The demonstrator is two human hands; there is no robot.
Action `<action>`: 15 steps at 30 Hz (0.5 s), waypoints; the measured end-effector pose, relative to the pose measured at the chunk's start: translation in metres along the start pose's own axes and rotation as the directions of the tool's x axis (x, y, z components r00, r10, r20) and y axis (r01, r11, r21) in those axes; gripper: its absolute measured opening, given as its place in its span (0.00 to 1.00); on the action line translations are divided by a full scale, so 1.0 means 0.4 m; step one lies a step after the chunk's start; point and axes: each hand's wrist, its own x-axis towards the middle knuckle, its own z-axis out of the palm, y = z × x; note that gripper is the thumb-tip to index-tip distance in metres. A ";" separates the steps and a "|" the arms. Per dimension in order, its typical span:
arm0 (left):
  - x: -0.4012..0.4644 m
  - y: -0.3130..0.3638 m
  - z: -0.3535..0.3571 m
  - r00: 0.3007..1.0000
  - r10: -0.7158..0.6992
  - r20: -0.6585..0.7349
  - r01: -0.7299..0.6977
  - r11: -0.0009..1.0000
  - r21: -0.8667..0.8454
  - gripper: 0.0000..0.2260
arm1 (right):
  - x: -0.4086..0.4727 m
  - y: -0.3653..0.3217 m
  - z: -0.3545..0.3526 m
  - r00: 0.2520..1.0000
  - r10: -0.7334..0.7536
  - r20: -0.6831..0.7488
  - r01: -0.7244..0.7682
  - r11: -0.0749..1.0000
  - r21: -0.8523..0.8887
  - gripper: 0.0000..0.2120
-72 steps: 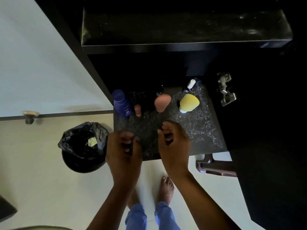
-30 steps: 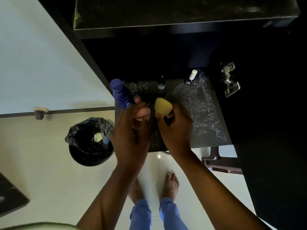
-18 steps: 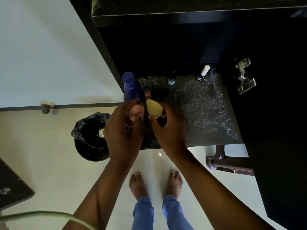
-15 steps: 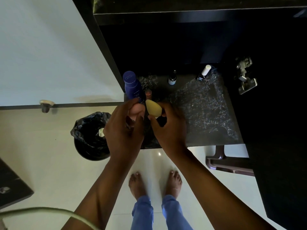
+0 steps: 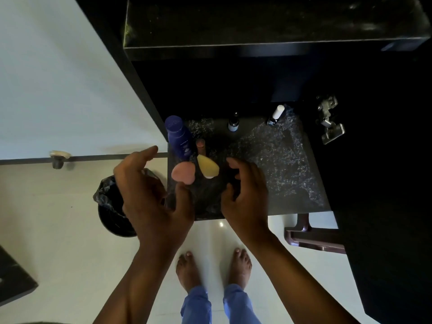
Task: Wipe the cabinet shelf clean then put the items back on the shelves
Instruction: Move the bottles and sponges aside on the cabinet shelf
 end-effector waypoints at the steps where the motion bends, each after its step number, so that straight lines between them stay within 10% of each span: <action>1: 0.006 0.024 0.002 0.999 0.027 -0.021 -0.027 1.000 0.000 0.20 | 0.003 0.005 -0.015 0.999 0.031 -0.027 -0.031 0.999 0.011 0.26; 7: 0.073 0.189 0.104 0.969 0.223 0.106 -0.220 0.975 -0.037 0.07 | 0.101 0.049 -0.059 0.941 0.204 -0.269 -0.183 0.978 0.101 0.18; 15: 0.167 0.198 0.306 0.907 -0.006 0.420 -0.086 0.976 0.201 0.23 | 0.275 0.105 -0.054 0.916 0.274 -0.294 -0.266 0.962 0.069 0.33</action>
